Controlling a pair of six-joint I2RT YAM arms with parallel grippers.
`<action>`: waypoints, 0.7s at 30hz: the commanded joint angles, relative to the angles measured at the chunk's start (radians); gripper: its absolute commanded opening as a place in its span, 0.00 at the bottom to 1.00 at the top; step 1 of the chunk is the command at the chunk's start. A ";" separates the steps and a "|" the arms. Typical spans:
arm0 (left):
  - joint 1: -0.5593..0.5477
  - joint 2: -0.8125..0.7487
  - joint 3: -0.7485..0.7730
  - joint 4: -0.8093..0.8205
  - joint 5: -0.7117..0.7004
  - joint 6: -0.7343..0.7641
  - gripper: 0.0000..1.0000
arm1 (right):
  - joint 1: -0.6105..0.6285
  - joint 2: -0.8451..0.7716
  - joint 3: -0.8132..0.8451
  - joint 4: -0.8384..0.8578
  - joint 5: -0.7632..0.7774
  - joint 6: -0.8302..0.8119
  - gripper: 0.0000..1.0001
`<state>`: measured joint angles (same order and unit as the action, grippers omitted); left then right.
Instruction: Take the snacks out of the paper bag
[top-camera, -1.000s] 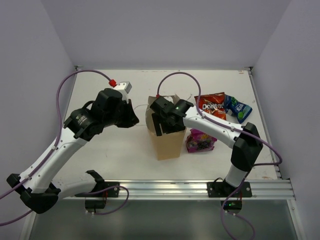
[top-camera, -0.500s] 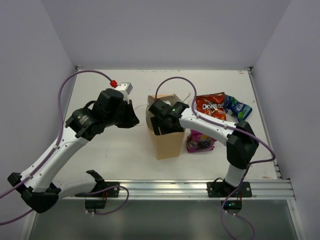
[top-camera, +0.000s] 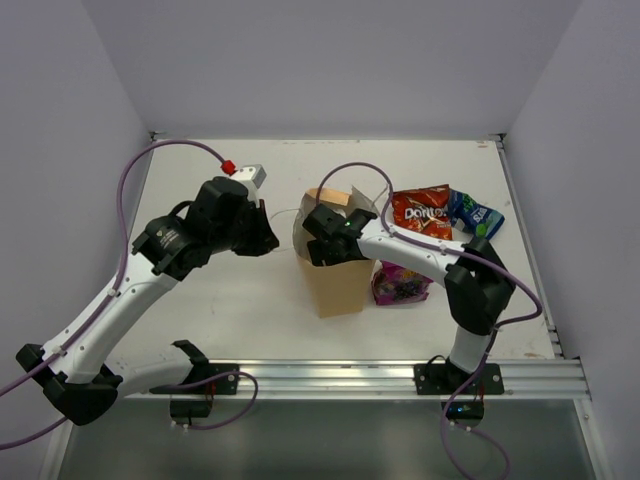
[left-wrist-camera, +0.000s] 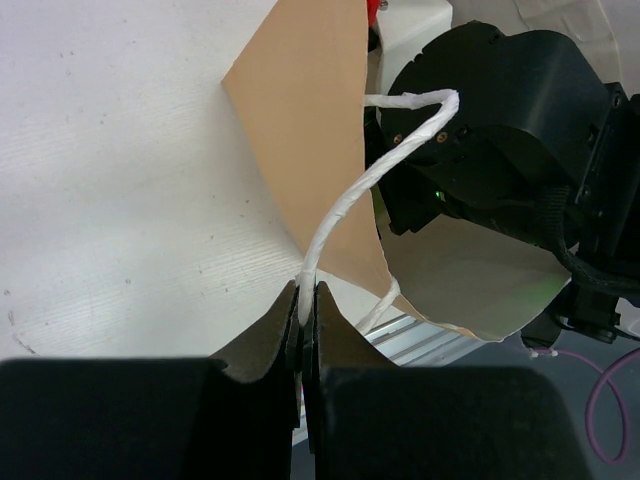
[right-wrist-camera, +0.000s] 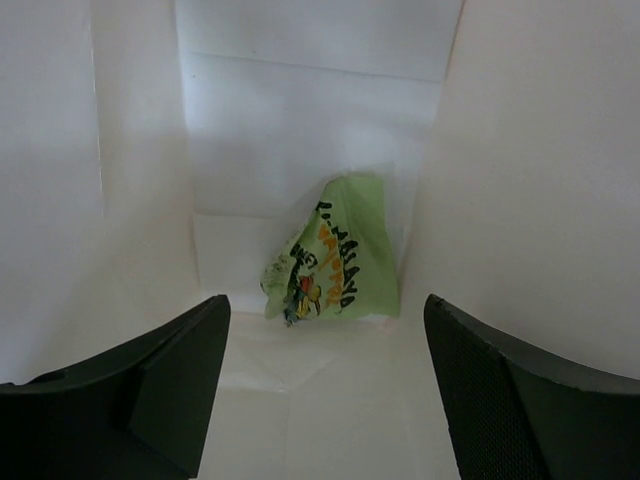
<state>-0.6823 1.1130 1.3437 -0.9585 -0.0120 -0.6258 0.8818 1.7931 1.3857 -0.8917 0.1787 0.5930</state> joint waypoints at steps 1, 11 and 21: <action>-0.002 -0.008 -0.003 0.017 0.003 0.008 0.00 | -0.007 0.023 -0.011 0.017 -0.016 -0.018 0.81; -0.003 -0.002 0.003 0.018 0.007 0.008 0.00 | -0.026 0.037 -0.016 0.036 -0.021 -0.032 0.82; -0.002 0.010 0.017 0.017 0.007 0.008 0.00 | -0.037 0.038 -0.027 0.039 -0.042 -0.025 0.79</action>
<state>-0.6823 1.1175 1.3437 -0.9550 -0.0113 -0.6266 0.8551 1.8282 1.3762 -0.8467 0.1600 0.5667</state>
